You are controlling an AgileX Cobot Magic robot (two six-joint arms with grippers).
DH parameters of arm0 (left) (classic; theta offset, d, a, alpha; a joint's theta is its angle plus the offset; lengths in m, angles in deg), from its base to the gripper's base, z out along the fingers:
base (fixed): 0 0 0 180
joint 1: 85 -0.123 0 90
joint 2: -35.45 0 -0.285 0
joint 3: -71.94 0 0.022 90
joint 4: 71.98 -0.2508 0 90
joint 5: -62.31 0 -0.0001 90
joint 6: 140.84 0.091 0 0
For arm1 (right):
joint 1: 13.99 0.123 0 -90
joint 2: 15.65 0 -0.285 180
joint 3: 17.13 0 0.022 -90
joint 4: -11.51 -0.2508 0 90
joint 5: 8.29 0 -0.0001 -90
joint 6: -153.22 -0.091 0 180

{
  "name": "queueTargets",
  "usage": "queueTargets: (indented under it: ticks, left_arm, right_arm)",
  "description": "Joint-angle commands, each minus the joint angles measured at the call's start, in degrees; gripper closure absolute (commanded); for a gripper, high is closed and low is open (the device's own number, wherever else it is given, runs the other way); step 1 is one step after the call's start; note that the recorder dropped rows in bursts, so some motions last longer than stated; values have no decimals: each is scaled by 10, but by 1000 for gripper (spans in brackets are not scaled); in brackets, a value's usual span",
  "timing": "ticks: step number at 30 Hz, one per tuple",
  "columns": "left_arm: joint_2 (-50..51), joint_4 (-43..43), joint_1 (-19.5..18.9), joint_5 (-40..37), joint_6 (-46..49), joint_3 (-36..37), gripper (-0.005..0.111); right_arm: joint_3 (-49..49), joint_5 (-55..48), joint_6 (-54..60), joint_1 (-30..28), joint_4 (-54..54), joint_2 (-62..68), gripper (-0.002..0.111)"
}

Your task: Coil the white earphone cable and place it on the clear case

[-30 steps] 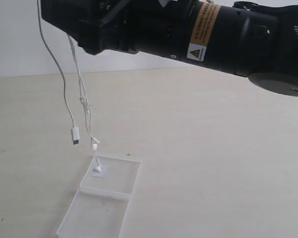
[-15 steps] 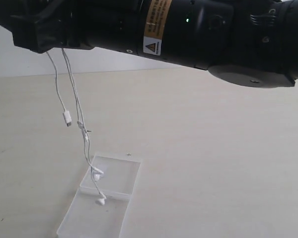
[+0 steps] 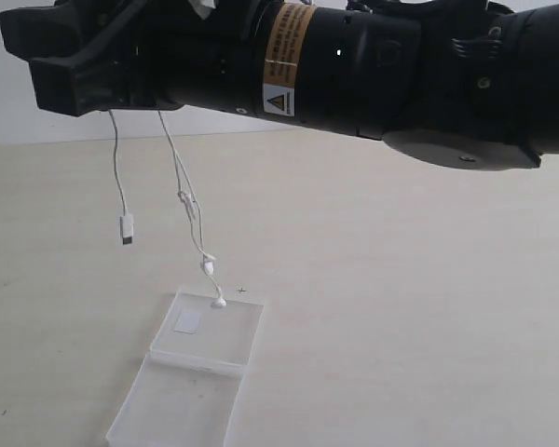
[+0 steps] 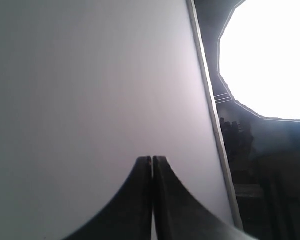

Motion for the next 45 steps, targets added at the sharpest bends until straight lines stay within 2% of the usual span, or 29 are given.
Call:
queueTargets:
  ticks: [1, 7, 13, 15, 16, 21, 24, 26, 31, 34, 38, 40, 45]
  left_arm:
    - [-2, 4, 2, -2, -2, 1, 107]
    - [-2, 4, 2, -6, -2, 1, 107]
    - [-2, 4, 2, -7, -2, 1, 107]
    - [-2, 4, 2, -7, -2, 1, 107]
    - [-2, 4, 2, -7, -2, 1, 107]
    - [-2, 4, 2, -7, -2, 1, 107]
    - [-3, -9, 2, -6, -15, 1, 107]
    - [-10, -61, -1, -4, -43, 1, 107]
    - [-27, -319, -53, -12, -240, 1, 107]
    - [-27, -394, -80, -54, -313, 1, 107]
    - [-28, -452, -103, -134, -327, 1, 107]
    - [-28, -499, -113, -159, -366, 1, 107]
    - [-28, -634, -119, -199, -451, 1, 107]
  right_arm:
    - [5, 0, 6, 1, -6, 2, 66]
    - [5, 0, 6, 1, -19, 2, 68]
    - [5, 0, 6, 1, -19, 2, 79]
    - [5, 0, 5, 1, -19, 2, 92]
    - [5, 0, 0, 1, -19, 2, 106]
    - [5, -2, -5, 1, -19, 0, 108]
    - [5, -38, -38, 1, -17, -3, 108]
    - [5, -72, -50, 1, -1, -11, 108]
    - [5, -135, -93, 1, 66, -50, 108]
    - [5, -176, -100, 1, 87, -66, 108]
    - [5, -235, -101, 1, 94, -84, 108]
    - [5, -265, -101, 1, 110, -94, 108]
    - [5, -319, -99, 1, 120, -115, 108]
